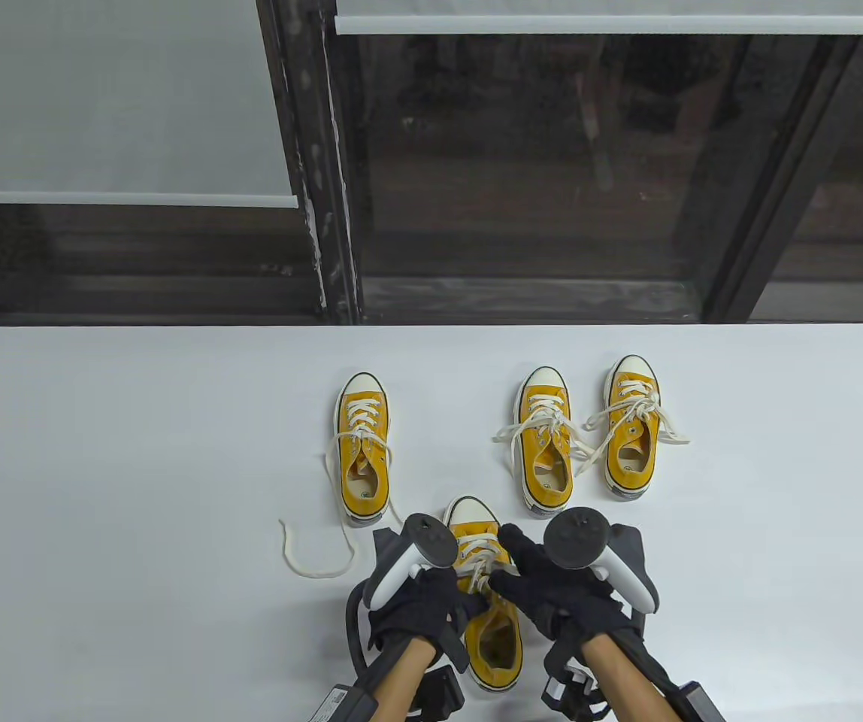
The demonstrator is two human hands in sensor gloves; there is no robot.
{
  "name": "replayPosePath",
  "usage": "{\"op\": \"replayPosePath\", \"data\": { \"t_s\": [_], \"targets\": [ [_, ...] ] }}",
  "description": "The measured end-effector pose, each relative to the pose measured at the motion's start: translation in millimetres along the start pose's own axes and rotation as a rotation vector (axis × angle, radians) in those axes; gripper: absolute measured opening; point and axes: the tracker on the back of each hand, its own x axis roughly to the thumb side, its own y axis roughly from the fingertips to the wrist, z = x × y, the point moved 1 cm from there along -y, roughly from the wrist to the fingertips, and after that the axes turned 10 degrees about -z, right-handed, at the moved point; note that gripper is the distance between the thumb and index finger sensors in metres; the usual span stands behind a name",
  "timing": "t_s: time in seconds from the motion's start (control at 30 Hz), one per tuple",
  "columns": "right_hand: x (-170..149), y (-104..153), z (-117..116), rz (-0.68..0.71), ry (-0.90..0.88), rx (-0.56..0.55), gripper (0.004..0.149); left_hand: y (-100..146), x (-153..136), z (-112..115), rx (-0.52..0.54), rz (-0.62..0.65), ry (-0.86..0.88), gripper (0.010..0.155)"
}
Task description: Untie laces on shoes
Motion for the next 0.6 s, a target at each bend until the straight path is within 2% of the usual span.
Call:
{"op": "replayPosePath", "data": {
  "t_s": [0.07, 0.17, 0.3, 0.5, 0.6],
  "targets": [
    [3, -6, -8, -0.018, 0.016, 0.009, 0.070, -2, 3, 3, -0.011, -0.004, -0.028, 0.068],
    [2, -8, -10, -0.024, 0.084, -0.046, 0.070, -1, 2, -1, 0.012, -0.004, -0.008, 0.055],
    [-4, -12, -14, -0.022, 0.028, -0.013, 0.069, -2, -3, -7, 0.017, -0.013, 0.018, 0.047],
    [-4, -13, -19, -0.021, 0.042, -0.007, 0.069, -5, -9, -7, -0.047, 0.025, 0.086, 0.046],
    [-3, -13, -20, -0.020, 0.077, -0.029, 0.068, -3, -6, -6, -0.022, 0.019, 0.059, 0.046]
  ]
}}
